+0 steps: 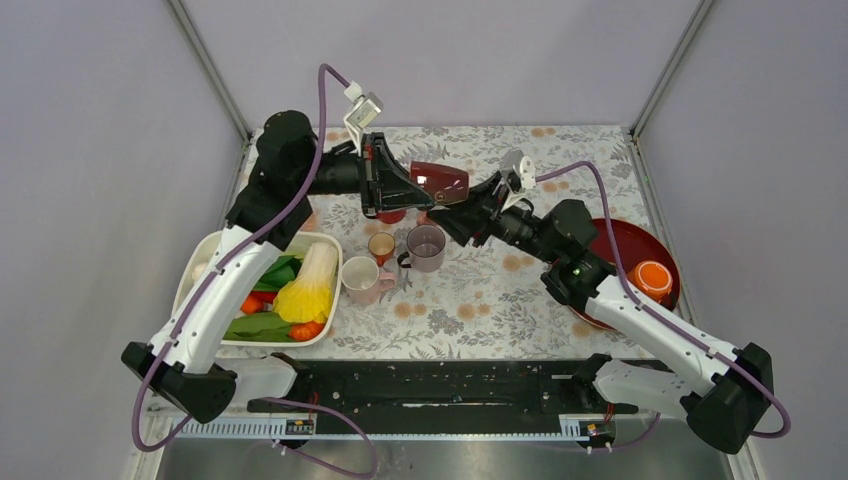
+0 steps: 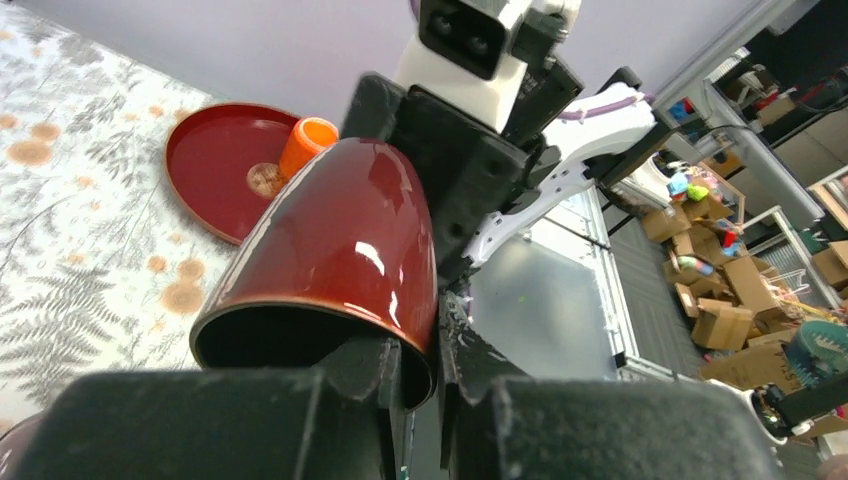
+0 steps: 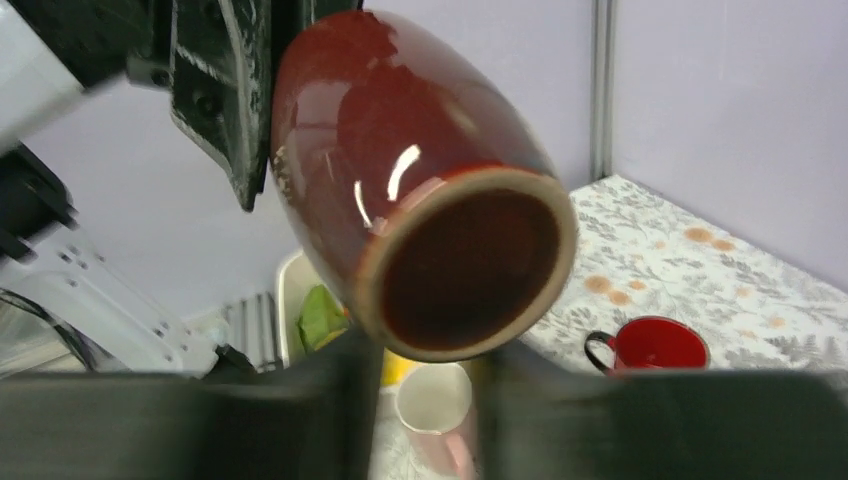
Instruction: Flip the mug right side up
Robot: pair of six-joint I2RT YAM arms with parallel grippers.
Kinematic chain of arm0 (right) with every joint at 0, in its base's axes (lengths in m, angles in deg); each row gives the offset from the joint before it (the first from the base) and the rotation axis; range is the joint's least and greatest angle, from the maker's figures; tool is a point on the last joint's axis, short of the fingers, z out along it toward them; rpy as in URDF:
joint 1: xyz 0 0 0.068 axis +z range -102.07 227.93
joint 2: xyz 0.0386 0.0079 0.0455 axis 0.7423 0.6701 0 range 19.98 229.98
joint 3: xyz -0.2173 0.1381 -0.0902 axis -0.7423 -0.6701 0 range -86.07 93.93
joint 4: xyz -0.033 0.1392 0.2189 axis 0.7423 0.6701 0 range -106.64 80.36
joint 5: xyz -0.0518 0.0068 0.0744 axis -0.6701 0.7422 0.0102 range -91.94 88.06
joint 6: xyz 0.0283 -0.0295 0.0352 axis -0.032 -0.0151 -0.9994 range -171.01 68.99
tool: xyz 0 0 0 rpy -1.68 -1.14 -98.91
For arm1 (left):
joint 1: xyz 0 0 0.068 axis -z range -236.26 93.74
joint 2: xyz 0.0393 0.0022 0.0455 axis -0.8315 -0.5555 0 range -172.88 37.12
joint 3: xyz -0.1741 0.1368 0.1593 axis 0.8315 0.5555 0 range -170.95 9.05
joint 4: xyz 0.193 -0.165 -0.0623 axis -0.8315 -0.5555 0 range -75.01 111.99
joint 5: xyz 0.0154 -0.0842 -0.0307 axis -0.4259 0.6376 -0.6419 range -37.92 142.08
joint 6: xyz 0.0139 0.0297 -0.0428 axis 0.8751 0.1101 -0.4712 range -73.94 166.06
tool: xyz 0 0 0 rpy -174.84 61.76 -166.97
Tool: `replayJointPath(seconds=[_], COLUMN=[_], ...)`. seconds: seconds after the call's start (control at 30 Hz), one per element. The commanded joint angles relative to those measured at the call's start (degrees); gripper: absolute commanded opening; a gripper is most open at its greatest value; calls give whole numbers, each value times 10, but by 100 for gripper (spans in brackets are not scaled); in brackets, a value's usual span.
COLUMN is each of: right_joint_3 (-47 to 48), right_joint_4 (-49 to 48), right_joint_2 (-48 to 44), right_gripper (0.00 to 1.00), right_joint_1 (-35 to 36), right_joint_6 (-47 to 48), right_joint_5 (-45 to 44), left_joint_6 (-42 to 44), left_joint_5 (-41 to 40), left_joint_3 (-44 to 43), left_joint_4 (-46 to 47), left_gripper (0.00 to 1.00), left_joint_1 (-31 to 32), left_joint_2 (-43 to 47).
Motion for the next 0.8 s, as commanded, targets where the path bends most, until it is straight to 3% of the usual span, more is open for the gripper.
replayJointPath(seconds=[0.0, 0.07, 0.1, 0.27, 0.4, 0.57, 0.77], right_joint_3=[10, -3, -10, -32, 11, 92, 112], right_joint_4=[31, 64, 84, 237, 424, 592, 660], right_joint_2=[5, -4, -10, -64, -90, -70, -42], right_gripper=[71, 96, 99, 99, 99, 99, 99], right_joint_1=[8, 7, 7, 6, -6, -108, -241], right_joint_6=[32, 63, 80, 178, 208, 123, 70], right_joint_5=[-25, -48, -62, -156, -275, -427, -519], left_joint_6=[85, 147, 175, 343, 492, 558, 562], left_joint_5=[-64, -125, -160, -294, -416, -552, -601], left_joint_3=[-34, -48, -53, -81, -78, 38, 105], left_joint_4=[-62, -117, -139, -269, -417, -464, -434], left_gripper=[0, 0, 0, 0, 0, 0, 0], left_joint_1=[-2, -2, -3, 4, 104, 254, 340], left_joint_2=[19, 21, 23, 10, -22, -20, -100])
